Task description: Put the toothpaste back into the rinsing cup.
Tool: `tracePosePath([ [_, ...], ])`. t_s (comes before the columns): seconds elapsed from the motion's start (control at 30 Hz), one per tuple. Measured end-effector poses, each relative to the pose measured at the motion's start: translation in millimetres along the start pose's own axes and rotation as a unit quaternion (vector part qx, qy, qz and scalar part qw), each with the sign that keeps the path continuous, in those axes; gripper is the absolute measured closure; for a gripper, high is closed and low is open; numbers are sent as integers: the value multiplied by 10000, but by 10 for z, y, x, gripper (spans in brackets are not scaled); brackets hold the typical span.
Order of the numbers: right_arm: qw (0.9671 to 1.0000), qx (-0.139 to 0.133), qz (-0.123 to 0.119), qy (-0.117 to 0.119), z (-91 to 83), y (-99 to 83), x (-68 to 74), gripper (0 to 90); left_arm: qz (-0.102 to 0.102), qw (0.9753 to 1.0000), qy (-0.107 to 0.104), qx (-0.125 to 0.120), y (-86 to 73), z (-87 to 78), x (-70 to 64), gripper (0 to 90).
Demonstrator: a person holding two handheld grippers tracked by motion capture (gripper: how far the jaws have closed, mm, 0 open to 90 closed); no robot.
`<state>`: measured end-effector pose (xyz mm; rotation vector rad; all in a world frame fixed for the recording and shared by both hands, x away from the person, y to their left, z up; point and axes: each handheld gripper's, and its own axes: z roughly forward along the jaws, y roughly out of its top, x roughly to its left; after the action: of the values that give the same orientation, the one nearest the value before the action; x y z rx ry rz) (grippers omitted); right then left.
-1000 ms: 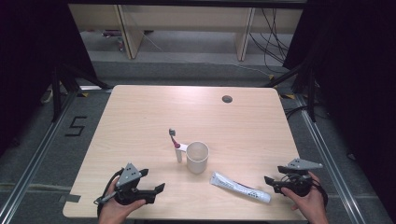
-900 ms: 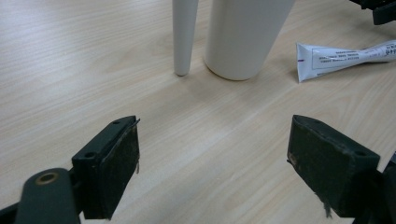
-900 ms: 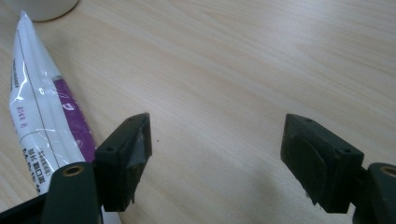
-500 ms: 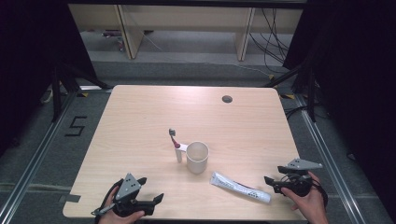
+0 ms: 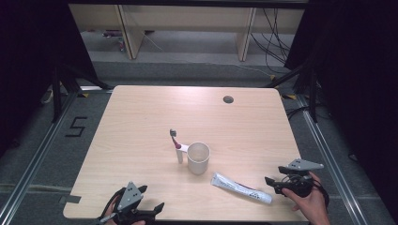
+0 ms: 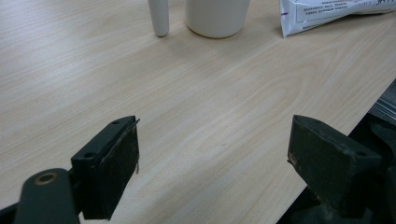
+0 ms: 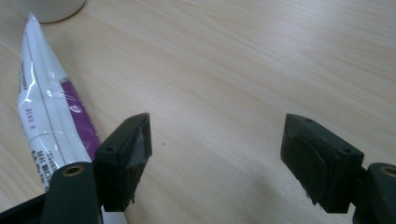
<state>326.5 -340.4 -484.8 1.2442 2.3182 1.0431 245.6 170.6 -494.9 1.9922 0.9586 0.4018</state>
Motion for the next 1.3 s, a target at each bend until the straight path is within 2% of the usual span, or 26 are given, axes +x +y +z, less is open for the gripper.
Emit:
tracePosePath([
  [0.07, 10000, 5, -42, 39, -23, 31, 30, 254, 5, 10000, -2, 0, -6, -2, -5, 164],
  [0.1, 9999, 22, 75, 129, -34, 47, 72, 254, 15, 10000, -10, 13, -10, -1, -6, 164],
  [0.17, 9999, -10, -16, 148, -50, 90, 123, 254, -4, 10000, -21, -9, -23, 15, -14, 165],
  [0.2, 9998, -27, -83, 193, -61, 116, 148, 254, 59, 10000, -18, 60, -26, 14, -10, 164],
  [0.23, 9997, -21, -125, 229, -67, 139, 175, 254, 10, 10000, -34, 55, -27, 18, -23, 164],
  [0.27, 9994, 15, -114, 312, -78, 161, 216, 254, 80, 9999, -43, 63, -28, 17, -15, 164],
  [0.33, 9990, -36, -311, 327, -82, 200, 268, 254, 102, 9999, -41, 80, -28, 6, -10, 165],
  [0.37, 9988, 30, -285, 393, -87, 215, 309, 254, 136, 9999, -3, 105, -29, -3, -3, 165],
  [0.4, 9982, -11, -420, 438, -78, 242, 364, 253, 109, 9999, -21, 94, -29, -13, -8, 164],
  [0.5, 9977, 12, -470, 487, -68, 261, 422, 254, 35, 10000, -19, 43, -37, -7, -19, 164],
  [0.63, 9966, 61, -586, 579, -25, 297, 521, 255, 195, 9997, -26, 154, -34, -8, -13, 165],
  [0.7, 9947, 68, -811, 621, 1, 323, 554, 254, 99, 9999, -52, 81, -40, 9, -32, 165],
  [0.77, 9935, 89, -921, 668, 32, 349, 613, 255, 93, 9999, -66, 65, -43, 19, -36, 165],
  [0.8, 9937, 164, -874, 686, 34, 355, 645, 255, 173, 9997, -69, 125, -41, 13, -27, 165],
  [0.87, 9931, 198, -905, 722, 59, 376, 699, 255, 186, 9997, -71, 133, -40, 14, -31, 165],
  [0.9, 9918, 176, -1031, 732, 81, 392, 703, 260, 230, 9995, -69, 183, -37, 4, -27, 165],
  [1.0, 9897, 277, -1142, 816, 125, 420, 757, 299, 120, 9998, -102, 99, -40, 10, -38, 165],
  [1.03, 9880, 293, -1258, 846, 147, 431, 766, 299, 117, 9998, -100, 104, -40, 9, -36, 165],
  [1.07, 9888, 263, -1225, 808, 170, 425, 795, 300, 91, 9999, -101, 73, -43, 15, -38, 165],
  [1.1, 9876, 385, -1279, 819, 175, 432, 817, 309, 80, 9999, -106, 64, -43, 18, -40, 165],
  [1.13, 9864, 401, -1363, 829, 195, 429, 841, 327, 106, 9999, -112, 73, -43, 19, -38, 165],
  [1.17, 9833, 429, -1551, 855, 215, 435, 846, 337, 110, 9998, -115, 72, -44, 21, -40, 165],
  [1.2, 9828, 531, -1557, 837, 221, 431, 868, 343, 207, 9996, -71, 169, -41, 10, -31, 166],
  [1.23, 9818, 608, -1587, 851, 238, 425, 895, 354, 188, 9997, -77, 159, -43, 11, -38, 166],
  [1.27, 9787, 644, -1747, 864, 257, 428, 898, 360, 95, 9999, -110, 77, -45, 20, -53, 166],
  [1.3, 9771, 709, -1805, 876, 270, 422, 911, 363, 98, 9999, -110, 77, -43, 19, -52, 166],
])
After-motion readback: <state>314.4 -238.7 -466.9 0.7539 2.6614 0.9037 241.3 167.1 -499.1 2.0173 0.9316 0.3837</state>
